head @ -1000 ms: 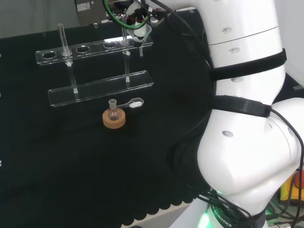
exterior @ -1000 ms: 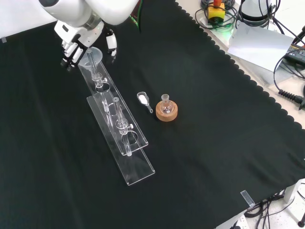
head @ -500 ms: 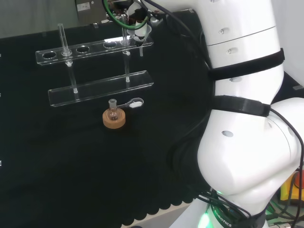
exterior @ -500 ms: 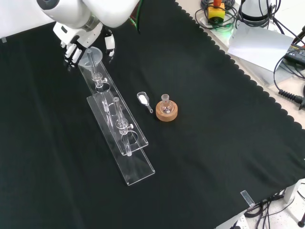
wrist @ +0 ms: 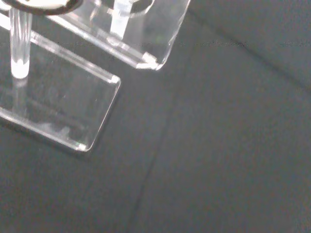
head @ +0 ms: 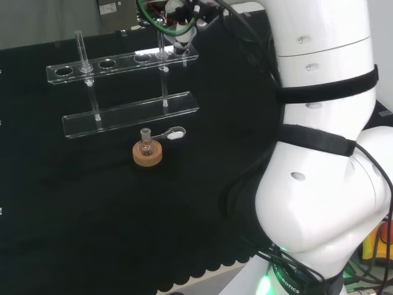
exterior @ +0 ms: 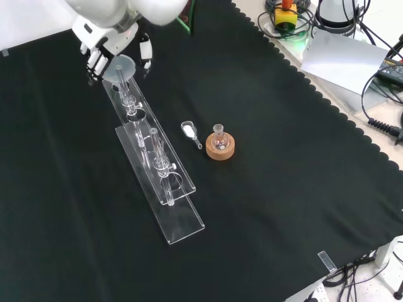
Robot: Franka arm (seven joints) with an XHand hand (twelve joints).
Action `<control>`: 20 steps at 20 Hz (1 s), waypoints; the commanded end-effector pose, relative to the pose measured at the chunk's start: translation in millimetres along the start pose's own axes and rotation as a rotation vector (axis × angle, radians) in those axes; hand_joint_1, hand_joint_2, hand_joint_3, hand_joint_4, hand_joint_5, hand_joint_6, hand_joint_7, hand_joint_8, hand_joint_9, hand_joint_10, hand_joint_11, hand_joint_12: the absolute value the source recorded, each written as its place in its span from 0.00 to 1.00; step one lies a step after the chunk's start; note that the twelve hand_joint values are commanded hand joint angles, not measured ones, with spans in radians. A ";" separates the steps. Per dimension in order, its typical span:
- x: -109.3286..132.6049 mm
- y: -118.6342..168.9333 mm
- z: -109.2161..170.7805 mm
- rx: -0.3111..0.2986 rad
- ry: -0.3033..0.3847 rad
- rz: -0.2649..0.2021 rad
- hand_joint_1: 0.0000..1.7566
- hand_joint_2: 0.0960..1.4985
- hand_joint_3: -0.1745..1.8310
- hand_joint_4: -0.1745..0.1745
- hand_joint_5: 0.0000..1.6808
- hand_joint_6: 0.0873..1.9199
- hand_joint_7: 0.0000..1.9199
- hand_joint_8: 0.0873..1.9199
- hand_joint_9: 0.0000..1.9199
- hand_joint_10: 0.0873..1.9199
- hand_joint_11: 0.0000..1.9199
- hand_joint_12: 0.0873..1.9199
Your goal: Pick up the funnel from the transparent funnel stand.
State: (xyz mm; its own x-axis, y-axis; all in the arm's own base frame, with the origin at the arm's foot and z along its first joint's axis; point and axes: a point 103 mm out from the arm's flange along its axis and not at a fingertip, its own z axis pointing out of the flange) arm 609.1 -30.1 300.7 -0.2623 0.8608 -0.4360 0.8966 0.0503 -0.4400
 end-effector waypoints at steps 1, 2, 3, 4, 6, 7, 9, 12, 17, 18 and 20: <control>-18.1 -20.6 -24.8 -0.033 0.000 0.042 0.44 0.46 0.38 0.48 0.31 0.00 0.26 0.30 0.50 0.21 0.31 0.66; -21.3 -25.3 -28.4 -0.031 0.000 0.047 0.44 0.46 0.38 0.48 0.31 0.00 0.26 0.30 0.50 0.21 0.31 0.66; -24.0 -31.5 -32.9 -0.029 0.001 0.052 0.44 0.46 0.38 0.48 0.31 0.00 0.25 0.30 0.50 0.21 0.31 0.66; -26.2 -37.2 -36.4 -0.029 0.004 0.058 0.44 0.46 0.38 0.48 0.31 0.00 0.25 0.30 0.50 0.21 0.31 0.66; -29.7 -49.4 -42.0 -0.028 0.008 0.071 0.44 0.46 0.38 0.48 0.30 0.00 0.25 0.30 0.49 0.21 0.30 0.65; -30.9 -55.5 -44.0 -0.029 0.009 0.077 0.44 0.46 0.38 0.48 0.30 0.00 0.25 0.30 0.49 0.21 0.30 0.65; -31.5 -68.7 -47.2 -0.035 0.013 0.089 0.44 0.46 0.38 0.48 0.30 0.00 0.25 0.30 0.49 0.20 0.30 0.65; -28.1 -88.8 -51.5 -0.038 0.020 0.097 0.43 0.47 0.38 0.48 0.31 0.00 0.25 0.30 0.49 0.20 0.29 0.65; -15.0 -124.4 -54.5 -0.052 0.029 0.113 0.43 0.48 0.38 0.48 0.31 0.00 0.24 0.29 0.48 0.20 0.29 0.66; -11.9 -130.6 -54.1 -0.053 0.032 0.114 0.43 0.48 0.38 0.48 0.31 0.00 0.24 0.30 0.48 0.20 0.29 0.66; -5.4 -141.9 -53.1 -0.053 0.037 0.113 0.43 0.48 0.38 0.48 0.31 0.00 0.24 0.30 0.48 0.20 0.29 0.66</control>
State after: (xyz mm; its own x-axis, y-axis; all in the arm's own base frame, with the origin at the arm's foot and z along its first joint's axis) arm 542.9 -30.1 397.3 -0.1657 0.8748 -0.4553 0.9338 -0.0093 -0.3576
